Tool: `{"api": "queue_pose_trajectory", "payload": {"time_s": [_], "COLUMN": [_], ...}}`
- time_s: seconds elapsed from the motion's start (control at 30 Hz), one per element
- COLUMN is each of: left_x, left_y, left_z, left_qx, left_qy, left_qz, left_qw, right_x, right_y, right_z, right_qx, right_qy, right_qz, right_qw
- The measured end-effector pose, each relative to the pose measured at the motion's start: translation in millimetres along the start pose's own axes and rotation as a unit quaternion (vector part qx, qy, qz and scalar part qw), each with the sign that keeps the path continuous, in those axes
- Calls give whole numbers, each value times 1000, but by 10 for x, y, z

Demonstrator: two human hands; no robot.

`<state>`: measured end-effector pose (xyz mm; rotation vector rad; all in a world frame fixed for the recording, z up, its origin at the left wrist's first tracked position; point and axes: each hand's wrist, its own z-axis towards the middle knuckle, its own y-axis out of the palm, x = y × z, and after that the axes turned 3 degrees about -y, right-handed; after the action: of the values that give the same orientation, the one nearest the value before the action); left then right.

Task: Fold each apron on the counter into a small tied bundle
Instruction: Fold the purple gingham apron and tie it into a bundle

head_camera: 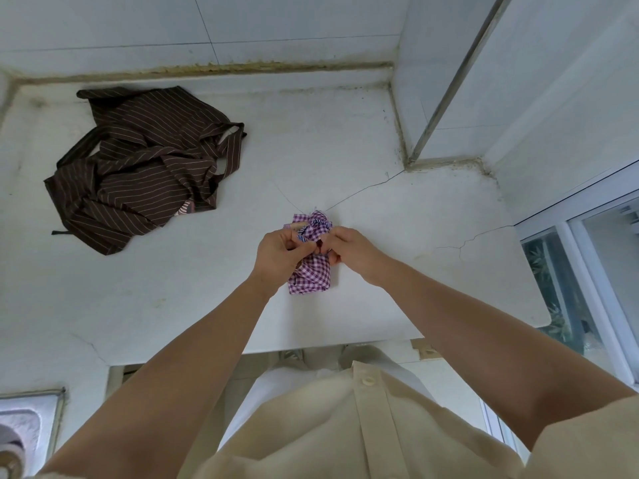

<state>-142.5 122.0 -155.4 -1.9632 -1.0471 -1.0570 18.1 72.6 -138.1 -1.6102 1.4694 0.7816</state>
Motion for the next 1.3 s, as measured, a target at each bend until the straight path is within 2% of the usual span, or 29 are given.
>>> {"api": "queue_pose_trajectory", "payload": {"time_s": [0.13,0.3,0.4,0.6,0.77,0.87,1.3], "left_x": [47,140,167,135,132,132,164], "left_y": [41,110,117,63,48,38,-16], "left_z": [45,49,12,-29,-18,-6,-52], "left_qx": [34,47,32,5,4,6,-6], "left_qy": [2,20,45,83,66,48,18], "left_qz": [73,200,236,232,199,184,150], "left_qw": [997,978,970,969,978,982,988], "right_x": [3,5,-2,-66,-92,-51,-1], "right_y": [-33,-26,13,72,46,0,-9], "right_z": [5,34,62,95,60,50,87], "right_qx": [29,84,94,75,35,24,73], "right_qy": [-21,-81,-111,-118,-93,-92,-99], "right_qz": [33,-60,-102,-111,-63,-108,-116], "right_qw": [999,991,984,984,993,990,986]}}
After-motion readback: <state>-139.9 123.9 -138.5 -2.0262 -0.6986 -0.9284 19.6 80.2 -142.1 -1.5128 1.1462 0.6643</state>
